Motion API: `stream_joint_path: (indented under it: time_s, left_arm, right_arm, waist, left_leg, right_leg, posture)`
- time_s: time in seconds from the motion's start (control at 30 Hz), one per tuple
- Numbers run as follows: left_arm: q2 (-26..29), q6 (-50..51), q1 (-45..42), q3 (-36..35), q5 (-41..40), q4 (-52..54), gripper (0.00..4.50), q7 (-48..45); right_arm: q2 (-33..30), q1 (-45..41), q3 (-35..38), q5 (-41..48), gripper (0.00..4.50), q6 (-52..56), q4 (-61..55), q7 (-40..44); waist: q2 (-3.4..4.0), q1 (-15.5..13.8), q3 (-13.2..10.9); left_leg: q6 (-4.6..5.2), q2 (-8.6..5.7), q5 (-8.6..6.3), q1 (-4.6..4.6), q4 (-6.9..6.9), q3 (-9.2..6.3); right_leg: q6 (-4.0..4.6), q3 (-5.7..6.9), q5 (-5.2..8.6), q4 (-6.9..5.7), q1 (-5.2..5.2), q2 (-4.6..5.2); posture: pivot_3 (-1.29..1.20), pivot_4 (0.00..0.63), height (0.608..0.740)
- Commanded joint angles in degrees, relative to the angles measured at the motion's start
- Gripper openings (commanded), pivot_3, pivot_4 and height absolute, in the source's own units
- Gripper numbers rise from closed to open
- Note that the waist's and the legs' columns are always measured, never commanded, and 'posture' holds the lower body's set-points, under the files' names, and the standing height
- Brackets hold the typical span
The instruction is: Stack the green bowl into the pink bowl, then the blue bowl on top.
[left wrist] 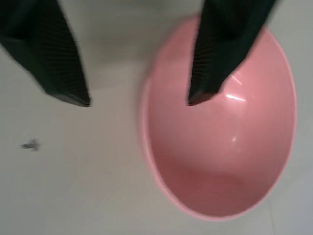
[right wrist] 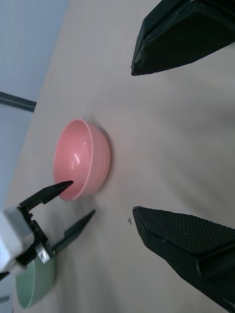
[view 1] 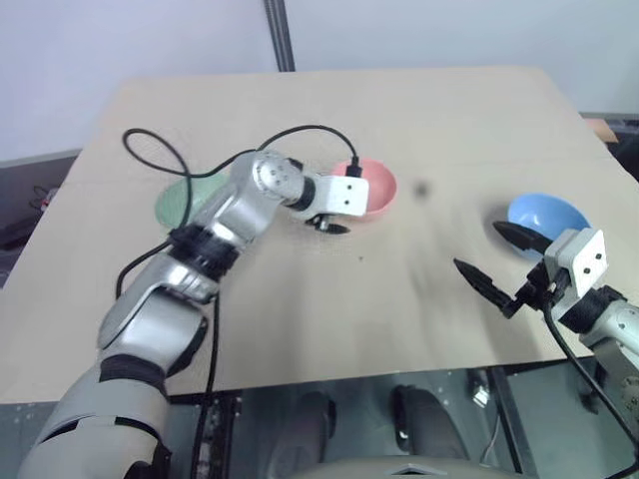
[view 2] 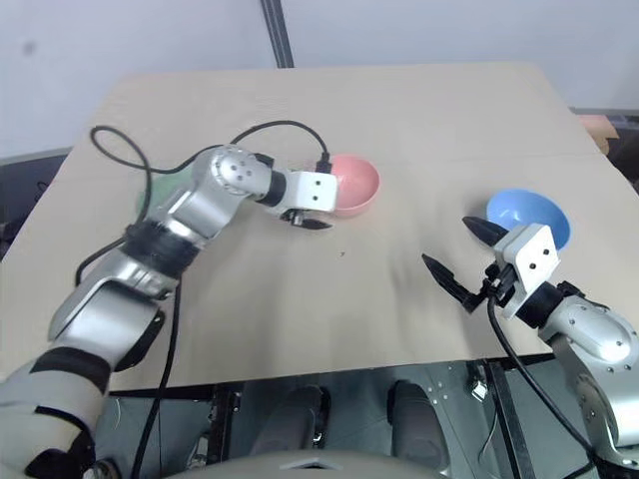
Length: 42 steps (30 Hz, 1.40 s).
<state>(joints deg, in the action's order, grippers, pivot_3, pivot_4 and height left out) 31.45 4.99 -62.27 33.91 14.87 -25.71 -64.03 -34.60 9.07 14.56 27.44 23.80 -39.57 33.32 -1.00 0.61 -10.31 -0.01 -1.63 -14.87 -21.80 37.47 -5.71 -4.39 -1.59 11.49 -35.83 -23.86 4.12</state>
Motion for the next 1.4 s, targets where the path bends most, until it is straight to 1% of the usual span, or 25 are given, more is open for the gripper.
stream_joint_path:
  time_s: [0.03,0.13,0.17,0.23,0.33,0.43,0.57,0.63,0.73,0.77,0.83,0.87,0.93,0.97,1.0,1.03,1.07,1.1,1.13,1.3,1.4]
  left_arm:
    - [-2.4,-5.5,-3.2,-0.1,2.6,-6.6,1.74,1.2]
    - [-4.1,-7.2,-4.3,-1.2,2.6,-9.3,0.17,-0.1]
    - [-4.5,-7.7,-4.5,-1.4,2.5,-10.0,0.06,-0.4]
    - [-4.5,-8.3,-4.4,-2.1,1.3,-9.4,0.06,-2.9]
    - [-3.8,-10.2,-2.7,-3.7,-1.7,-5.5,0.06,-6.6]
    - [-1.1,-11.2,1.0,-5.7,-7.1,2.5,0.06,-13.2]
    - [5.3,-10.0,7.6,-8.1,-15.0,16.7,0.06,-22.4]
    - [7.5,-9.8,9.7,-8.2,-15.5,20.6,0.06,-23.7]
    - [8.6,-11.1,11.4,-7.5,-13.7,21.3,0.06,-23.3]
    - [8.5,-11.7,11.5,-7.3,-13.0,20.9,0.55,-22.9]
    - [8.7,-12.9,11.9,-7.0,-12.3,20.7,0.86,-22.9]
    - [9.1,-13.2,12.1,-6.9,-12.0,20.8,1.19,-23.1]
    - [10.0,-13.5,12.8,-7.4,-12.1,21.6,2.15,-23.7]
    - [10.1,-13.3,13.1,-7.8,-12.0,22.0,2.27,-23.2]
    - [10.2,-12.9,13.5,-8.3,-12.2,22.5,2.78,-22.7]
    - [10.3,-12.0,13.9,-9.1,-12.4,23.3,3.02,-21.8]
    - [10.6,-11.2,14.3,-10.0,-12.9,24.3,3.53,-21.2]
    - [11.4,-8.2,14.9,-11.8,-14.3,26.4,3.83,-20.8]
    - [12.3,-5.4,15.4,-13.6,-15.3,28.2,3.83,-20.2]
    - [20.5,13.6,20.6,-23.5,-16.0,38.8,3.83,-14.6]
    - [24.8,26.0,23.8,-28.8,-8.8,41.9,3.83,-5.1]
  right_arm:
    - [0.9,1.8,2.0,-0.6,4.5,-1.5,-3.4,-1.7]
    - [1.4,4.8,3.0,-0.6,4.5,-2.9,-4.3,-1.0]
    - [1.4,5.3,3.1,-0.6,4.5,-3.2,-4.4,-0.9]
    - [1.0,6.6,3.6,-0.8,4.5,-4.3,-4.2,0.0]
    - [0.7,7.9,5.0,0.0,4.5,-5.5,-3.6,1.3]
    - [0.4,8.9,6.4,0.5,4.5,-6.2,-2.9,2.5]
    - [0.3,9.8,8.2,0.7,4.5,-6.5,-2.4,3.4]
    - [0.3,9.9,8.3,0.7,4.5,-6.6,-2.2,3.5]
    - [0.6,9.6,7.5,0.3,4.5,-6.4,-2.4,3.1]
    - [0.7,9.4,7.1,0.2,4.5,-6.3,-2.5,3.0]
    - [0.7,9.2,6.5,0.2,4.5,-6.1,-2.7,2.9]
    - [0.7,9.2,6.3,0.3,4.5,-5.9,-2.8,2.9]
    - [0.6,9.0,6.1,0.2,4.5,-5.8,-2.8,3.0]
    - [0.6,8.8,5.9,0.1,4.5,-5.8,-2.5,3.0]
    - [0.6,8.6,5.7,0.0,4.5,-5.9,-2.3,3.0]
    - [0.5,8.3,5.4,-0.1,4.5,-5.9,-2.1,3.0]
    - [0.5,8.2,5.2,-0.1,4.5,-5.9,-2.0,3.1]
    - [0.6,8.2,5.1,0.1,4.5,-6.1,-2.0,3.3]
    - [0.6,8.0,4.8,0.2,4.5,-6.1,-1.9,3.6]
    - [-0.4,6.6,3.2,0.7,4.5,-6.3,-1.6,5.6]
    - [-0.9,3.3,1.2,0.6,4.5,-6.3,-0.1,6.5]
  waist:
    - [0.0,0.1,0.0]
    - [-0.01,0.2,0.0]
    - [-0.01,0.3,0.0]
    - [-0.01,0.3,0.0]
    - [-0.01,0.3,0.0]
    - [0.01,0.4,0.0]
    - [0.03,0.5,0.0]
    - [0.03,0.4,0.0]
    - [0.04,0.0,0.0]
    - [0.04,0.0,0.0]
    - [0.04,0.0,0.0]
    - [0.04,0.0,0.0]
    - [0.04,0.2,0.0]
    - [0.05,0.3,0.0]
    - [0.06,0.3,0.0]
    - [0.06,0.3,0.0]
    - [0.05,0.3,0.0]
    - [0.05,0.3,0.0]
    - [0.05,0.3,0.0]
    - [0.1,0.7,0.0]
    - [0.1,0.7,0.0]
  left_leg:
    - [0.0,0.0,0.0,0.0,0.0,0.0]
    - [0.01,-0.01,-0.01,-0.01,0.0,0.04]
    - [0.02,0.0,-0.01,0.0,0.0,0.02]
    - [0.02,0.0,-0.01,0.01,0.0,0.02]
    - [0.02,0.0,-0.01,0.02,0.0,0.02]
    - [0.02,0.01,-0.01,0.01,0.01,0.02]
    - [0.02,0.03,-0.01,0.04,0.0,0.02]
    - [0.02,0.04,-0.01,0.06,0.0,0.03]
    - [0.03,0.03,-0.01,0.09,0.08,0.01]
    - [0.03,0.03,-0.01,0.1,0.12,0.01]
    - [0.03,0.02,-0.01,0.06,0.24,0.0]
    - [0.03,0.02,-0.01,0.04,0.31,0.0]
    - [0.04,0.03,-0.02,0.04,0.35,0.02]
    - [0.04,0.03,-0.02,0.05,0.35,0.01]
    - [0.04,0.04,-0.02,0.07,0.34,0.02]
    - [0.04,0.05,-0.02,0.07,0.34,0.02]
    - [0.05,0.07,-0.02,0.07,0.34,0.01]
    - [0.05,0.07,-0.02,0.06,0.34,0.01]
    - [0.04,0.07,-0.02,0.06,0.35,0.01]
    - [0.07,0.13,-0.04,0.08,0.34,0.02]
    - [0.08,0.14,-0.04,0.1,0.35,0.02]
  right_leg:
    - [-0.01,0.0,0.0,0.0,0.0,0.0]
    - [0.04,-0.04,-0.03,0.0,-0.02,0.02]
    - [0.05,-0.03,-0.03,-0.01,-0.01,0.01]
    - [0.06,-0.03,-0.04,-0.03,-0.02,0.01]
    - [0.04,-0.03,-0.03,-0.04,-0.01,0.01]
    - [0.08,-0.03,-0.05,-0.04,-0.02,0.01]
    - [0.1,-0.06,-0.05,-0.07,-0.01,0.01]
    - [0.1,-0.06,-0.06,-0.08,-0.01,0.01]
    - [0.09,-0.04,-0.05,-0.1,0.07,0.01]
    - [0.08,-0.03,-0.05,-0.1,0.11,0.01]
    - [0.03,-0.01,-0.02,-0.1,0.12,0.01]
    - [0.03,-0.01,-0.03,-0.11,0.12,0.0]
    - [0.05,-0.02,-0.05,-0.13,0.12,0.0]
    - [0.05,-0.02,-0.04,-0.13,0.13,-0.01]
    - [0.06,-0.03,-0.05,-0.16,0.12,-0.01]
    - [0.07,-0.03,-0.05,-0.18,0.12,-0.02]
    - [0.08,-0.02,-0.05,-0.19,0.11,-0.04]
    - [0.08,-0.02,-0.05,-0.19,0.11,-0.04]
    - [0.07,-0.02,-0.05,-0.19,0.11,-0.04]
    - [0.01,-0.03,-0.01,-0.2,0.1,-0.07]
    - [-0.13,-0.02,0.07,-0.2,0.11,-0.08]
  posture:
    - [0.0,0.15,0.74]
    - [0.0,0.15,0.74]
    - [0.0,0.15,0.74]
    - [0.0,0.15,0.74]
    - [0.0,0.15,0.74]
    - [0.0,0.15,0.74]
    - [0.0,0.15,0.74]
    - [0.0,0.15,0.74]
    - [0.0,0.15,0.74]
    - [0.0,0.15,0.74]
    - [0.0,0.15,0.74]
    - [0.0,0.15,0.74]
    - [0.0,0.15,0.74]
    - [0.0,0.15,0.74]
    - [0.0,0.15,0.74]
    - [0.0,0.15,0.74]
    - [0.0,0.15,0.74]
    - [0.0,0.15,0.74]
    - [0.0,0.15,0.74]
    - [0.0,0.15,0.74]
    - [0.0,0.15,0.74]
